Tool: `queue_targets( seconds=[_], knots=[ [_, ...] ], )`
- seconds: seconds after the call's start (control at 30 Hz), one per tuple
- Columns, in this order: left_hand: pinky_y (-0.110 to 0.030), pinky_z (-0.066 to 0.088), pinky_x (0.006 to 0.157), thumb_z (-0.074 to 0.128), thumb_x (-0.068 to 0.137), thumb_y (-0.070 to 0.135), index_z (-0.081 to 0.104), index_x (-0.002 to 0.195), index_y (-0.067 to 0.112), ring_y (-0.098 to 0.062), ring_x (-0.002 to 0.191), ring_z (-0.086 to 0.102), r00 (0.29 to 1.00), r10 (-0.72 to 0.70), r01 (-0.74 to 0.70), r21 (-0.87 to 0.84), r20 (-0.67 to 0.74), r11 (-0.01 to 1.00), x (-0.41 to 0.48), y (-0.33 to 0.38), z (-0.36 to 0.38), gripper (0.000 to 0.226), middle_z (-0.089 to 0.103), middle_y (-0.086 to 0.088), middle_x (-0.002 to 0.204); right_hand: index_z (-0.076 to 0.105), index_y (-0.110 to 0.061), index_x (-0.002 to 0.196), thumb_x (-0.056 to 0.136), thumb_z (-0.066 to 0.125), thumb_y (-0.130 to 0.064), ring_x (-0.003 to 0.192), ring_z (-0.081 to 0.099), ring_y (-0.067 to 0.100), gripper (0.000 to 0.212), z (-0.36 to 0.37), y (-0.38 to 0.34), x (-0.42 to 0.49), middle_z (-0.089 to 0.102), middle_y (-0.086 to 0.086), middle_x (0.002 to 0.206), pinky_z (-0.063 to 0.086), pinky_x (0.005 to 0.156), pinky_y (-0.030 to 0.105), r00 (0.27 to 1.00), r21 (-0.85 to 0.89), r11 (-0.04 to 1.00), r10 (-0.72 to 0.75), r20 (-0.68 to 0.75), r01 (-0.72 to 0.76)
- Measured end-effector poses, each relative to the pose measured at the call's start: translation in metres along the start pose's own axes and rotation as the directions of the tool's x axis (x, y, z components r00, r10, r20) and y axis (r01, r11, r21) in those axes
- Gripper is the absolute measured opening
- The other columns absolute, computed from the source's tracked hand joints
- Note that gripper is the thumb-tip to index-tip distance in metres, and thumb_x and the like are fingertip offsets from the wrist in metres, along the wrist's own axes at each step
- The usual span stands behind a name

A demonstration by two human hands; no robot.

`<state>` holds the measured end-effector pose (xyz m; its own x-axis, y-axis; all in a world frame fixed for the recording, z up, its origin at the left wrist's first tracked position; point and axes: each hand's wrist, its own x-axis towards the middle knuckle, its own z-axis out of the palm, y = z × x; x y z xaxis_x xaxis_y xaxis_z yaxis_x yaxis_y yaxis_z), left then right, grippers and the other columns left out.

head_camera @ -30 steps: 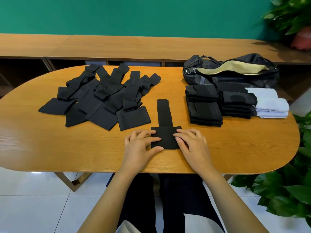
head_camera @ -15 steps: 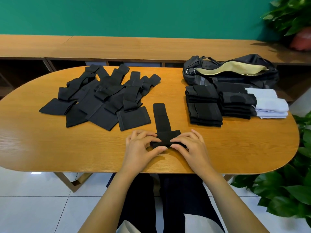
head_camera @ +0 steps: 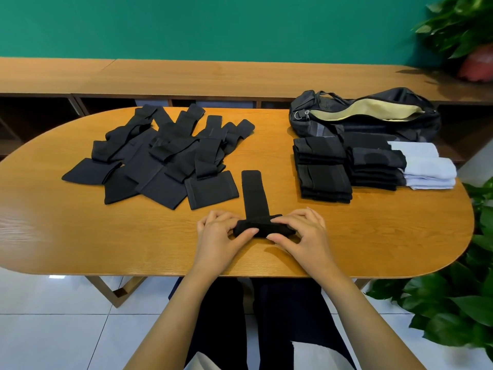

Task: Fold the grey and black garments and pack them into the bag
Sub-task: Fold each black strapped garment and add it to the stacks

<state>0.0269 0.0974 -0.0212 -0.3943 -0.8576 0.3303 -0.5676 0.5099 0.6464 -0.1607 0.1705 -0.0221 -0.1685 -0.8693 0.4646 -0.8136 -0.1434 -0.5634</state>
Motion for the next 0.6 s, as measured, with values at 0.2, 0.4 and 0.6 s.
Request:
queue_targets(
  seconds=[0.2, 0.4, 0.6],
  knots=[
    [-0.025, 0.017, 0.091, 0.052, 0.073, 0.071, 0.074, 0.090, 0.030, 0.007, 0.103, 0.040, 1.000, 0.023, -0.022, -0.040, 0.015, 0.999, -0.0017, 0.0016, -0.0009, 0.050, 0.063, 0.026, 0.093, 0.066, -0.040, 0.102, 0.084, 0.050, -0.063, 0.098, 0.047, -0.015, 0.034, 0.0020, 0.0037, 0.0002, 0.058, -0.024, 0.090, 0.025, 0.115, 0.039, 0.998, 0.047, 0.997, 0.056, 0.002, -0.056],
    [-0.032, 0.022, 0.097, 0.061, 0.073, 0.064, 0.073, 0.089, 0.034, 0.013, 0.104, 0.035, 0.999, -0.030, 0.034, -0.090, 0.041, 0.995, -0.0022, 0.0018, -0.0019, 0.036, 0.063, 0.024, 0.094, 0.060, -0.043, 0.105, 0.081, 0.054, -0.065, 0.105, 0.044, -0.020, 0.033, 0.0004, 0.0039, -0.0002, 0.058, -0.023, 0.088, 0.024, 0.114, 0.035, 0.997, 0.108, 0.991, 0.078, 0.016, -0.079],
    [-0.034, 0.033, 0.096, 0.061, 0.067, 0.064, 0.057, 0.079, 0.053, -0.003, 0.105, 0.032, 0.983, -0.183, 0.185, -0.155, 0.024, 0.971, -0.0037, 0.0075, -0.0050, 0.016, 0.053, 0.017, 0.094, 0.072, -0.029, 0.103, 0.070, 0.049, -0.081, 0.127, 0.038, 0.021, 0.066, 0.0005, 0.0036, -0.0001, 0.059, -0.007, 0.112, 0.032, 0.107, 0.040, 0.970, 0.002, 0.974, 0.227, 0.083, -0.228]
  ],
)
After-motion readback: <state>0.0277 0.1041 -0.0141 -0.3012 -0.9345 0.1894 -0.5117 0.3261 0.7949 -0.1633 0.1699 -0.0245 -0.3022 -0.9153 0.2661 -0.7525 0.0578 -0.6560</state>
